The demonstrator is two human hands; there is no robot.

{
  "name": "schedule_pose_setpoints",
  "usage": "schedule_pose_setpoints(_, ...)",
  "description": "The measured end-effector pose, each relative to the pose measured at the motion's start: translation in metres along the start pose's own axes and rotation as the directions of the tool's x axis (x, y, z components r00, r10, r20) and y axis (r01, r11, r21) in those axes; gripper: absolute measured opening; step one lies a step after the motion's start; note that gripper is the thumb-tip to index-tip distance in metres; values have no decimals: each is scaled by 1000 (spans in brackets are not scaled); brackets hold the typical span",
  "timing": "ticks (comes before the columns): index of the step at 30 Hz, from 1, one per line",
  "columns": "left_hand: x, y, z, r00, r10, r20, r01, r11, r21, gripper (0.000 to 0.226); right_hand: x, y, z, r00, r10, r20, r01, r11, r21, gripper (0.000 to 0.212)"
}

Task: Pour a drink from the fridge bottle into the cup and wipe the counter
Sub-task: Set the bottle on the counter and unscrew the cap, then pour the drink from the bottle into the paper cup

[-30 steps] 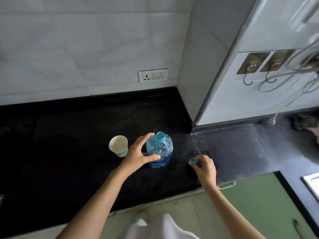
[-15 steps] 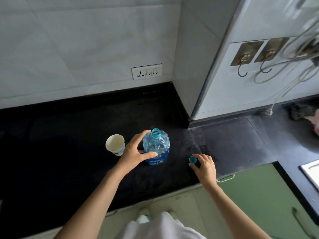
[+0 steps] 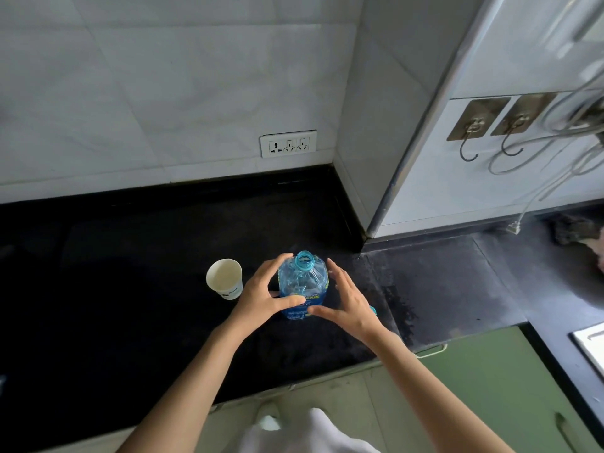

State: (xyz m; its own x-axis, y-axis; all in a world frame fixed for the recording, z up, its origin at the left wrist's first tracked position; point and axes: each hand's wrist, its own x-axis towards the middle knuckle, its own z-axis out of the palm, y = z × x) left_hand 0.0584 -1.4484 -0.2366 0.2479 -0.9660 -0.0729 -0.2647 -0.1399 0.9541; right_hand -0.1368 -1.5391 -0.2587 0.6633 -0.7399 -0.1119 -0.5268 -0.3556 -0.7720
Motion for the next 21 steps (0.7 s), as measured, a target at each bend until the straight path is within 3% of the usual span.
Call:
schedule_pose_setpoints(5, -1, 0, 0, 1000, -2, 1, 2, 1000, 9, 79, 22, -6, -1, 995, 13, 100, -17, 999, 39, 114)
schedule_pose_setpoints(10, -4, 3, 1, 999, -41, -27, 40, 998, -54, 84, 30, -4, -2, 992, 21, 127, -29, 998, 62, 99)
schedule_pose_setpoints(16, -13, 1, 7, 992, -92, -89, 76, 984, -161, 89, 21, -13, 1, 999, 39, 36, -41, 998, 57, 87)
schedule_pose_setpoints(21, -29, 2, 9, 983, -153, -100, 112, 937, -331, 76, 6, -24, 1, 997, 14, -73, -11, 999, 51, 84)
